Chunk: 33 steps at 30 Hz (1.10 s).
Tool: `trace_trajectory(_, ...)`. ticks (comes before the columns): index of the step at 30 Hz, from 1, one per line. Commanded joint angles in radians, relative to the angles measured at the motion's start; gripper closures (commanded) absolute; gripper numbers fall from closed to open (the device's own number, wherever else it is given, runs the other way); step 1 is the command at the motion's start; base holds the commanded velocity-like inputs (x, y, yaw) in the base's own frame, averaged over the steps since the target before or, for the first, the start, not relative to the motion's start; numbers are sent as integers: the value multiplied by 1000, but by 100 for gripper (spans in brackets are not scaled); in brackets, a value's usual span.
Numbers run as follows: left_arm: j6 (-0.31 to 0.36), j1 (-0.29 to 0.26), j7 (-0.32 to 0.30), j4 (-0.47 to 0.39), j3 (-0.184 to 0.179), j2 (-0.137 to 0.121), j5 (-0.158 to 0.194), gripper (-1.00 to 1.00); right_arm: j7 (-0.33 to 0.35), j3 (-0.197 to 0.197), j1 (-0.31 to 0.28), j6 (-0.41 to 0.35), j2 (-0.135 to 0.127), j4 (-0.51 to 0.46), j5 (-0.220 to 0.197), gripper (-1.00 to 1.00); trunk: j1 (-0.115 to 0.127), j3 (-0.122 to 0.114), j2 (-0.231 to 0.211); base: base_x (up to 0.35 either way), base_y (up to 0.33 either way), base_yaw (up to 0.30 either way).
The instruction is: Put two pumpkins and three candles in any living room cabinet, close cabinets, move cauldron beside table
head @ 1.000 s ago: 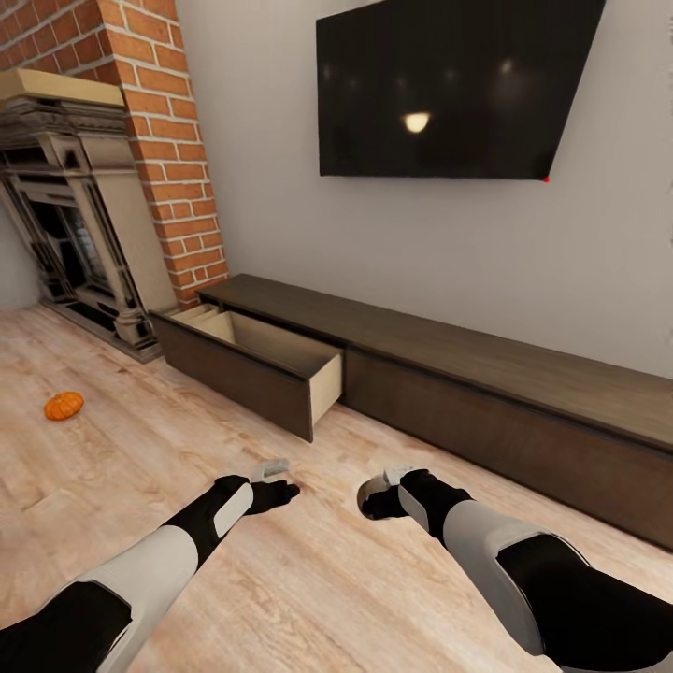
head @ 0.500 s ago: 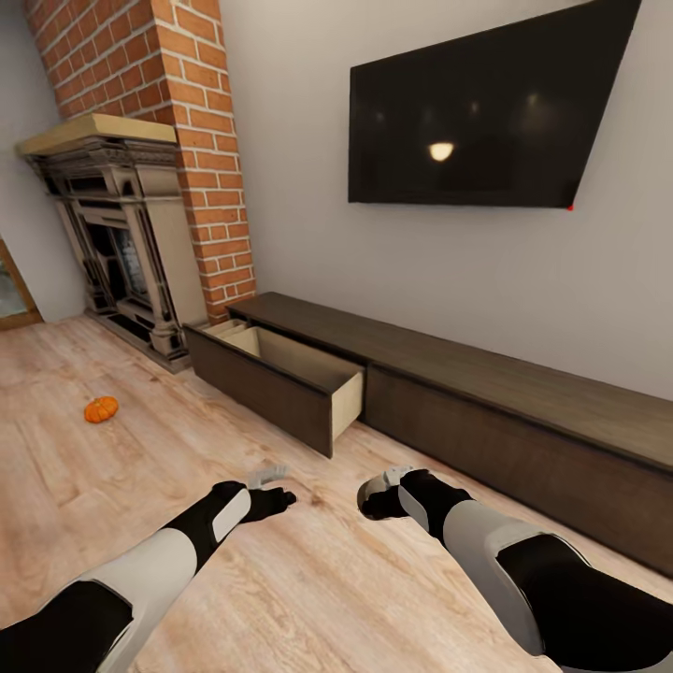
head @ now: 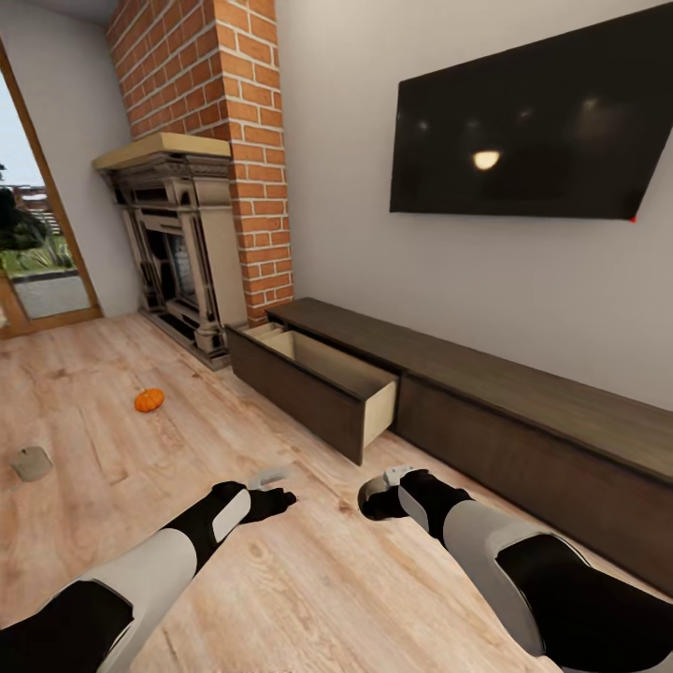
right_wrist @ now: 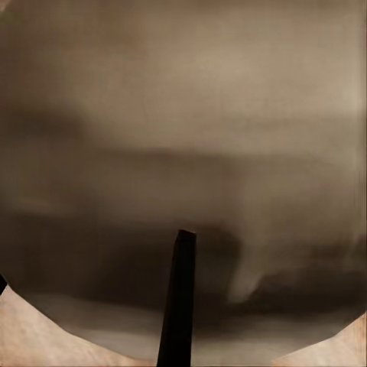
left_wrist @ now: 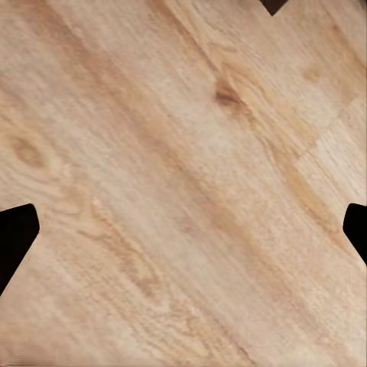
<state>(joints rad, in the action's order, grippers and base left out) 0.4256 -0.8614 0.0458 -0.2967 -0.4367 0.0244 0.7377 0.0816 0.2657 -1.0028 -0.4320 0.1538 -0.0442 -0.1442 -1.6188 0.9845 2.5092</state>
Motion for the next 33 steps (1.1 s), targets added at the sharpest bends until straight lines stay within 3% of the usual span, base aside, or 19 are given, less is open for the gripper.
trace_trajectory(1, 2, -1, 5, -1, -7, 0, 9, -100, 1, 11, 0, -5, 0, -2, -11, 100, 0, 1, 0, 0, 0, 288)
trace_trajectory(10, -5, -1, 5, -1, -7, 5, 11, -100, 1, 25, 0, -5, 0, -2, -11, 100, 0, 1, 0, 0, 0, 291)
trace_trajectory(13, -66, -1, 5, 20, -7, 5, 13, -100, 2, 26, 0, -5, 0, -2, -11, 100, 0, 1, 0, 0, 0, 292)
trace_trajectory(16, -86, -1, 5, 54, -6, 4, 15, -100, 3, 26, 0, -4, 0, -2, -11, 100, 0, 1, 0, 0, 0, 292)
trace_trajectory(33, -94, -1, 6, 68, -5, 5, 17, -100, 4, 38, 0, 9, 1, 1, -11, 100, 0, -7, 0, 0, 0, 276)
